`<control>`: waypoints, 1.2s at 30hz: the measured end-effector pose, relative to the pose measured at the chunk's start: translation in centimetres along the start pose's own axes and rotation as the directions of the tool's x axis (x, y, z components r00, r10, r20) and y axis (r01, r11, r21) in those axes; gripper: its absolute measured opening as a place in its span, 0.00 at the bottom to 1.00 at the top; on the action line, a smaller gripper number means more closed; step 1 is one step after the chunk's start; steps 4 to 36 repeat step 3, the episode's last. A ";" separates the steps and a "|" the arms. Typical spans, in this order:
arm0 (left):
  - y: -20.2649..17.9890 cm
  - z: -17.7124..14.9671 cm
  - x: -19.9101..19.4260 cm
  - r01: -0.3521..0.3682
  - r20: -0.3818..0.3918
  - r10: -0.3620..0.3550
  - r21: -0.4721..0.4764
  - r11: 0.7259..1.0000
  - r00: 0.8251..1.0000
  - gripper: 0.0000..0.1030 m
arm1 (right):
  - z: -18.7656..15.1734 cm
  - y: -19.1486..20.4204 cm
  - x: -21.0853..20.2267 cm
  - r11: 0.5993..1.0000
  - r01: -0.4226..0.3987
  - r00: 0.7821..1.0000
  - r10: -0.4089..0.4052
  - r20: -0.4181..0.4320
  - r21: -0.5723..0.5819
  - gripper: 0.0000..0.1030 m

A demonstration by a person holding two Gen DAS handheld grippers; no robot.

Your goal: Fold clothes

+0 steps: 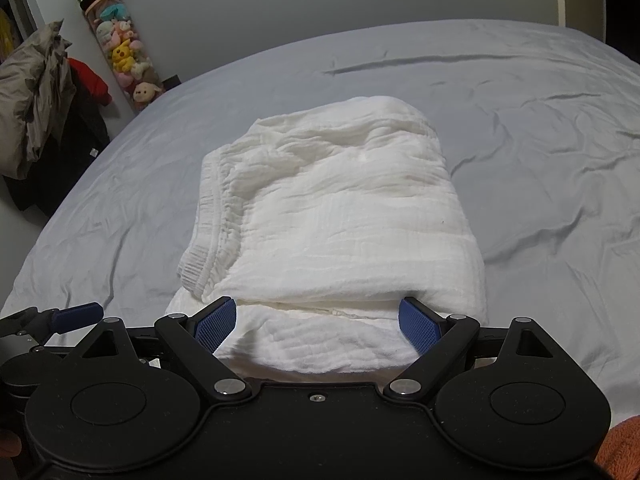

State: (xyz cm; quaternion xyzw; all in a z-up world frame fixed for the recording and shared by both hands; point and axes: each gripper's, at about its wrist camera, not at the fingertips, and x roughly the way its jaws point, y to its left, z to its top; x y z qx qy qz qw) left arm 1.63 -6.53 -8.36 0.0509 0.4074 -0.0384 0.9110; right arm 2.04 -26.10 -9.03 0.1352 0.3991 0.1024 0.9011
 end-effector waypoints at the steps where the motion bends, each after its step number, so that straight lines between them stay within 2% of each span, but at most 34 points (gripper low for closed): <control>1: 0.0 0.0 0.0 0.000 0.000 0.000 0.001 1.000 1.000 0.94 | 0.0 0.1 0.0 1.000 0.002 1.000 -0.002 -0.001 -0.003 0.85; 36: 0.0 0.0 0.0 0.002 -0.001 -0.002 0.000 1.000 1.000 0.94 | 0.0 0.1 0.1 1.000 0.003 1.000 -0.003 -0.001 -0.005 0.85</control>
